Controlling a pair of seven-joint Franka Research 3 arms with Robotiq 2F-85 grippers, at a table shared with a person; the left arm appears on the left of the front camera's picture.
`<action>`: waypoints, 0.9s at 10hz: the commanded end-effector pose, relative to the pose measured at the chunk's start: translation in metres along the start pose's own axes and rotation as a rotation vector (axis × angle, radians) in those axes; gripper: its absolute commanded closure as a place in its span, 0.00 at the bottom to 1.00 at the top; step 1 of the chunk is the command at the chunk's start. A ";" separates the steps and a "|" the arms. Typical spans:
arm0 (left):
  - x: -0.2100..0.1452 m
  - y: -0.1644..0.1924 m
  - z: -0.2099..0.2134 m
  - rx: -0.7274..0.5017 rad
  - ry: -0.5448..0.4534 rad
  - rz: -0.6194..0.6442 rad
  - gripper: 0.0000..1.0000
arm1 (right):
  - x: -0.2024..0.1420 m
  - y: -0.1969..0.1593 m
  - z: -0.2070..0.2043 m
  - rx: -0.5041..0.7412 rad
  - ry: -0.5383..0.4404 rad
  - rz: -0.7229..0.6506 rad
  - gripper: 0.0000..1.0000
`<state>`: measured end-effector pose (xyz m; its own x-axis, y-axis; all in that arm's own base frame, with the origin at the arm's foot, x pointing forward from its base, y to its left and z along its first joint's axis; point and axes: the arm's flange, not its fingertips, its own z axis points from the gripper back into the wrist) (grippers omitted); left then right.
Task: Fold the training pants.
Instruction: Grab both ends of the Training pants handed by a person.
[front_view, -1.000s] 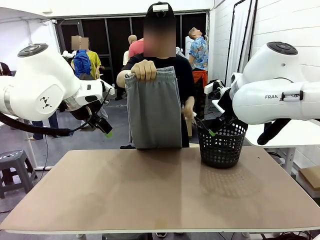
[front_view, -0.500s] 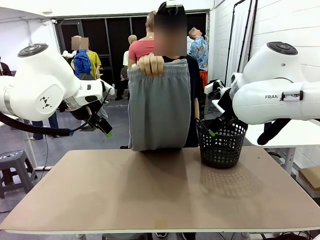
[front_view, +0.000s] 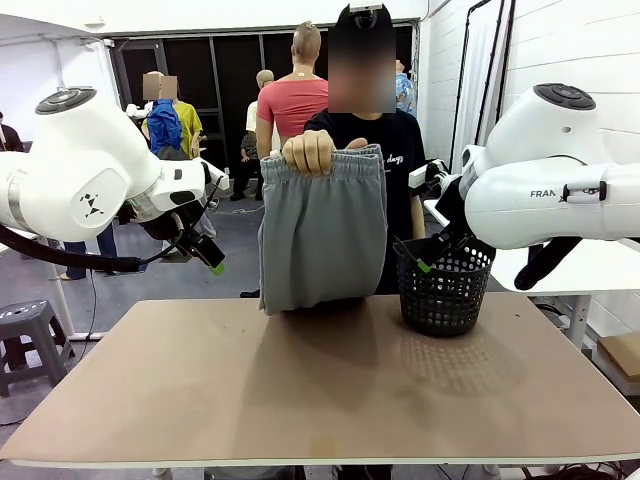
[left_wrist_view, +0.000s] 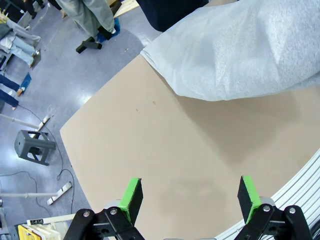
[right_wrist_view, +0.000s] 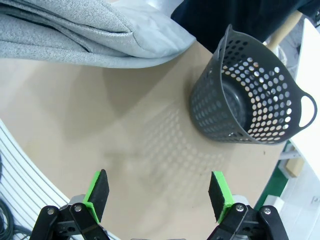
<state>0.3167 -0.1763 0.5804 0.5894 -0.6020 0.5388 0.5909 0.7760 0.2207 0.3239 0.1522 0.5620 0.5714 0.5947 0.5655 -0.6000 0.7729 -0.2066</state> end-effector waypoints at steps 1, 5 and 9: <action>0.000 0.000 -0.001 -0.010 0.000 -0.004 0.00 | 0.000 0.000 0.000 0.001 0.002 0.001 0.00; 0.000 0.000 -0.001 -0.010 0.000 -0.004 0.00 | 0.000 0.000 0.000 0.001 0.002 0.001 0.00; -0.002 0.005 0.003 0.017 0.019 -0.050 0.00 | 0.000 -0.004 0.000 0.003 -0.005 0.058 0.00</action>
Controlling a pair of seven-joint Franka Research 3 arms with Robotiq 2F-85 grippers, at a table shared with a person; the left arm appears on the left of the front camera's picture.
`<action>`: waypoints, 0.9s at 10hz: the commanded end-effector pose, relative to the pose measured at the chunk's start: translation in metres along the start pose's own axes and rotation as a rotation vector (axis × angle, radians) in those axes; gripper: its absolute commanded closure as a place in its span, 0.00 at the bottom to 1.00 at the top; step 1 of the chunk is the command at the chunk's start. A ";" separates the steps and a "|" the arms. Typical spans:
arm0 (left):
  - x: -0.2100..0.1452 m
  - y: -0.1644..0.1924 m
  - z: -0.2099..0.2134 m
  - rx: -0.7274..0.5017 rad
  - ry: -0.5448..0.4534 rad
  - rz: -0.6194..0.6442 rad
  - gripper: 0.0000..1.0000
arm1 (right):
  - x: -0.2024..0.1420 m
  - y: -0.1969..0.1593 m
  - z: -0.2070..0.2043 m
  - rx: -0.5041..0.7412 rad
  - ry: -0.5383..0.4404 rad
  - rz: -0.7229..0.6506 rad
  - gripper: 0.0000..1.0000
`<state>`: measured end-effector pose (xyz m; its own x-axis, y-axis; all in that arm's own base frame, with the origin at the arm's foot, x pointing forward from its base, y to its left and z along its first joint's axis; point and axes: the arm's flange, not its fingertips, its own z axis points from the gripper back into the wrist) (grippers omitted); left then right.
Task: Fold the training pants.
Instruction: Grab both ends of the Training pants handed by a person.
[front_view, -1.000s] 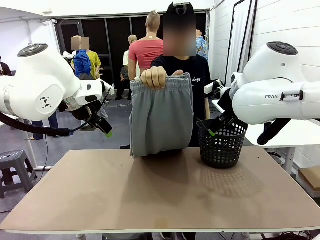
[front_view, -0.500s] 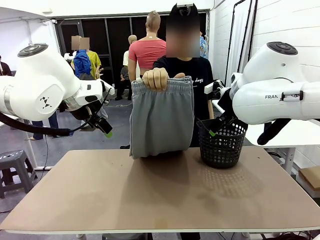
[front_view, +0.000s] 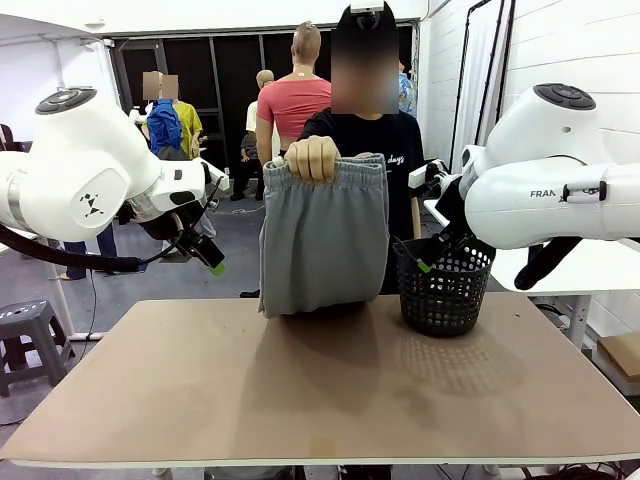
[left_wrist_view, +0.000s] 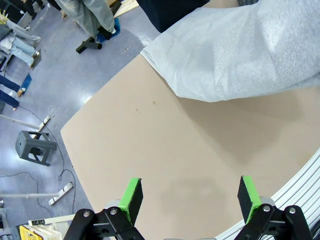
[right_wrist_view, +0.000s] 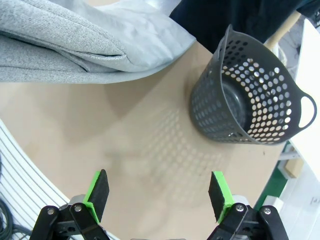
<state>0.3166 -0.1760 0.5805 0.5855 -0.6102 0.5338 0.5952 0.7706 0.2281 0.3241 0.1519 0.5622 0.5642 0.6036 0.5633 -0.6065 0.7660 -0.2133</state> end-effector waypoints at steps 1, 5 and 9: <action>-0.002 0.009 0.008 0.014 0.018 -0.119 0.00 | 0.000 -0.010 0.003 0.013 -0.022 0.154 0.00; -0.015 0.031 0.014 -0.042 0.044 -0.485 0.00 | 0.002 -0.038 0.014 0.031 -0.001 0.510 0.00; -0.015 0.045 0.000 -0.101 0.169 -0.784 0.00 | 0.002 -0.052 -0.001 0.134 0.069 0.731 0.00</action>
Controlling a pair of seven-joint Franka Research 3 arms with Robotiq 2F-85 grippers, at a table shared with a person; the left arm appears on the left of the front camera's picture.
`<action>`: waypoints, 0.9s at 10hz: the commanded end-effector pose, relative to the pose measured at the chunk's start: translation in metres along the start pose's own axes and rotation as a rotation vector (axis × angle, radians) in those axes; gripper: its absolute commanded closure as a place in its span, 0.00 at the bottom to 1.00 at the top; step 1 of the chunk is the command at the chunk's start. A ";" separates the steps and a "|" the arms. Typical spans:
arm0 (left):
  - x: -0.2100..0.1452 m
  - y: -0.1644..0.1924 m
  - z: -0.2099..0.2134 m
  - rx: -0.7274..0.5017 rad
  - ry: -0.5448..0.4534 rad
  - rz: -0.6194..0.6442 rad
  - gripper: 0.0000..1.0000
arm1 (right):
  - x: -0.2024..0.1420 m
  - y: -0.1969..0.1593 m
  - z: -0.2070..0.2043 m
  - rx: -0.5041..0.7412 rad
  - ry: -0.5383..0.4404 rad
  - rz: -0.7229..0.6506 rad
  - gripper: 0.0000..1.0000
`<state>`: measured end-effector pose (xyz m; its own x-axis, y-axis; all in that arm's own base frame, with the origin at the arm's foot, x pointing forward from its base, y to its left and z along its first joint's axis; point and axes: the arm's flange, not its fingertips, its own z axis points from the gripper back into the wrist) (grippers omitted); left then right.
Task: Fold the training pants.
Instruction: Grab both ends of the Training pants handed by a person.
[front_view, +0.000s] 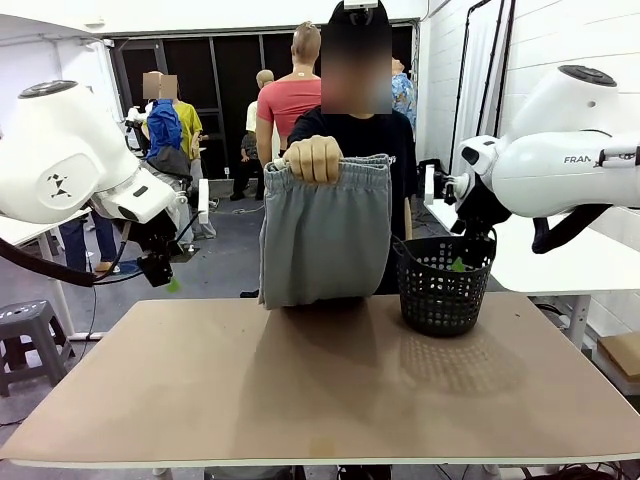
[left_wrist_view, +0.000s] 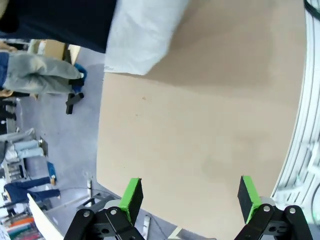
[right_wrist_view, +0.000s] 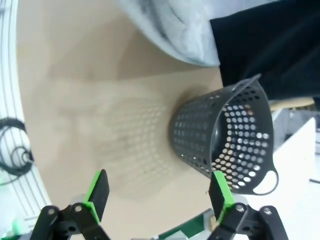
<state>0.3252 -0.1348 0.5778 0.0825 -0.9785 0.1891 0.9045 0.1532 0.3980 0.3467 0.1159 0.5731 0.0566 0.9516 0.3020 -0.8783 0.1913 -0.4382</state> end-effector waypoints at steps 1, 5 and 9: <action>-0.002 0.015 -0.005 -0.017 0.070 -0.095 0.00 | -0.001 -0.010 -0.009 0.074 0.032 0.082 0.00; -0.001 0.003 -0.005 -0.018 0.029 -0.048 0.00 | -0.001 -0.001 -0.014 0.047 0.033 0.054 0.00; -0.004 0.030 -0.034 -0.005 -0.009 -0.096 0.00 | -0.001 -0.026 -0.044 -0.021 -0.052 0.091 0.00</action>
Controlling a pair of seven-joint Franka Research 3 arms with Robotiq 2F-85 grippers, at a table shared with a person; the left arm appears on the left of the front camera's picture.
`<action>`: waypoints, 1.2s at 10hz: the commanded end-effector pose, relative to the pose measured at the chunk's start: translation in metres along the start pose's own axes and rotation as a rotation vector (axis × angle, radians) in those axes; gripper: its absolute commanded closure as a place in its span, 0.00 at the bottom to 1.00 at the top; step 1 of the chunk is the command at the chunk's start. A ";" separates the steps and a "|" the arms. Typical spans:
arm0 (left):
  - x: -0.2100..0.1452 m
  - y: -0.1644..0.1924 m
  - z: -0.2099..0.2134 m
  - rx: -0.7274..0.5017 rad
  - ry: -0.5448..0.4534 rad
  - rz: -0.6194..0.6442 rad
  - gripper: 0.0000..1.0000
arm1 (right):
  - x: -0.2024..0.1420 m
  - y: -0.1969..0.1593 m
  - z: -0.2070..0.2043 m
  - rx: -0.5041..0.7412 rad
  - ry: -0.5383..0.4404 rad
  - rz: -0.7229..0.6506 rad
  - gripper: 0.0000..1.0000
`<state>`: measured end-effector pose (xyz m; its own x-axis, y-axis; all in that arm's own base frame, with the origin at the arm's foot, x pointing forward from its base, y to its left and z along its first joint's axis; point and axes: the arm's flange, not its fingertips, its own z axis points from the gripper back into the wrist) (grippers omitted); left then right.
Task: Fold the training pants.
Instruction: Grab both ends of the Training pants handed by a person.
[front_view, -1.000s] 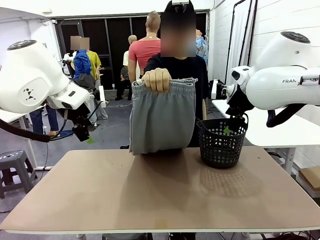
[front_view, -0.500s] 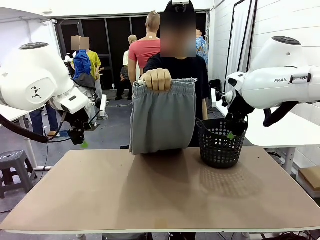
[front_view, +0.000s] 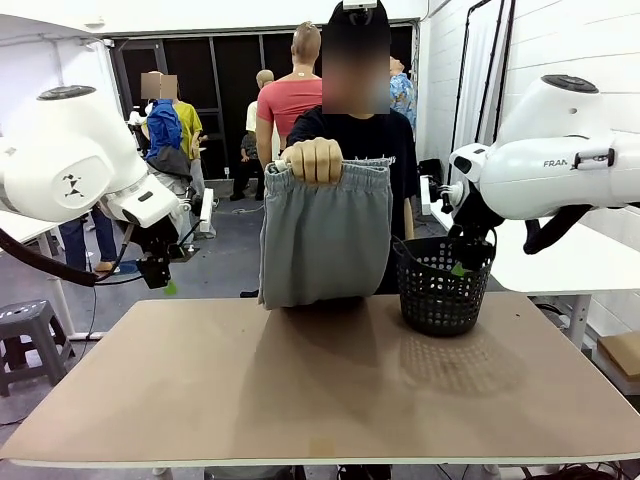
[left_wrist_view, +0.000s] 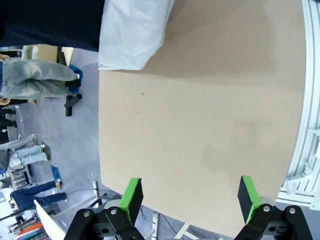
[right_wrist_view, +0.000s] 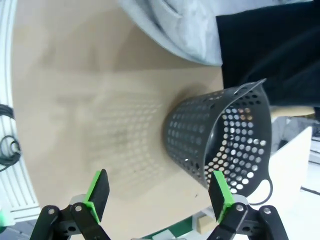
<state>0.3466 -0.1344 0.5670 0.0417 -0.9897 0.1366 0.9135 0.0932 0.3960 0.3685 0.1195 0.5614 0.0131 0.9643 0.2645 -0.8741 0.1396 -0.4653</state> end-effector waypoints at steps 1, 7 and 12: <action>-0.003 0.016 -0.022 0.001 -0.080 -0.051 0.00 | -0.007 -0.014 -0.032 0.007 -0.098 0.038 0.00; -0.004 0.039 -0.060 0.005 -0.289 -0.156 0.00 | -0.021 -0.023 -0.072 0.101 -0.346 0.055 0.00; 0.008 0.043 -0.068 -0.041 -0.508 -0.158 0.00 | -0.024 -0.025 -0.086 0.104 -0.533 0.014 0.00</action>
<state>0.4034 -0.1490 0.5251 -0.2571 -0.8557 0.4491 0.9060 -0.0517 0.4201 0.4168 0.1125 0.5016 -0.1982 0.7502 0.6308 -0.9150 0.0891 -0.3934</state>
